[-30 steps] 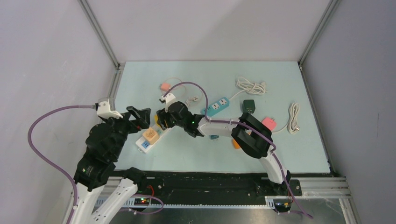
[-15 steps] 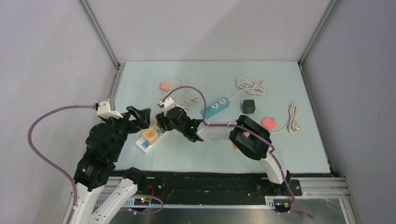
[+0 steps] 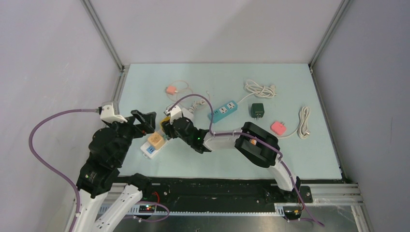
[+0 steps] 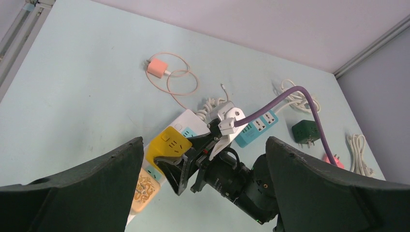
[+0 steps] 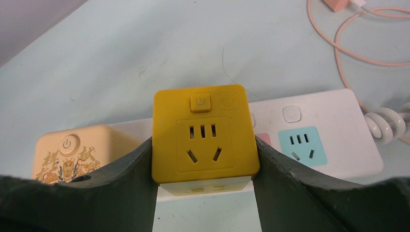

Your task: Insert the plug

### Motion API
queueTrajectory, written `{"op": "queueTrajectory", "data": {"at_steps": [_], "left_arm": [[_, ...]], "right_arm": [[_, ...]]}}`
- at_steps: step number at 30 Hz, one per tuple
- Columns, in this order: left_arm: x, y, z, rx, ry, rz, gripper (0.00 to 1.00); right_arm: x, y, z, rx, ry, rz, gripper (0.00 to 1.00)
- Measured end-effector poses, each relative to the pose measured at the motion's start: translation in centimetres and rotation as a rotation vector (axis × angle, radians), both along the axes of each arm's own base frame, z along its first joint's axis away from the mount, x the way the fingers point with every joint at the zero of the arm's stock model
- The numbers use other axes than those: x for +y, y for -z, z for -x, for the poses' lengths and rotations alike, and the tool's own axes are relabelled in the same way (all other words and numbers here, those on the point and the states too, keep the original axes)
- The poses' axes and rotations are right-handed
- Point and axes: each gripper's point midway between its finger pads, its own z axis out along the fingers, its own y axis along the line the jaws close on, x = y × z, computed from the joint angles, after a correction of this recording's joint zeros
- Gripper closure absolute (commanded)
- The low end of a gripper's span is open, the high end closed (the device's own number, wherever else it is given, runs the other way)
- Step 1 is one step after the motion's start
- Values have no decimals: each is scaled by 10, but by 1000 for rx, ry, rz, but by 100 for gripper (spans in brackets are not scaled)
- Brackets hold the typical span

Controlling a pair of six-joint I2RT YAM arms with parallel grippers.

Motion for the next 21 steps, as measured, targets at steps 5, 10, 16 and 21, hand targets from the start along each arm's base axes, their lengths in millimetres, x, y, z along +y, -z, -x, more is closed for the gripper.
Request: {"op": "queueTrajectory", "data": {"at_steps": [5, 10, 16, 21], "left_arm": [[0, 0, 0, 0, 0, 0, 0], [0, 0, 0, 0, 0, 0, 0], [0, 0, 0, 0, 0, -1, 0], [0, 0, 0, 0, 0, -1, 0]], "right_arm": [[-1, 1, 0, -12, 2, -20, 100], [-2, 1, 0, -18, 3, -27, 100], [-2, 3, 1, -50, 12, -31, 100], [-3, 4, 3, -64, 8, -43, 100]]}}
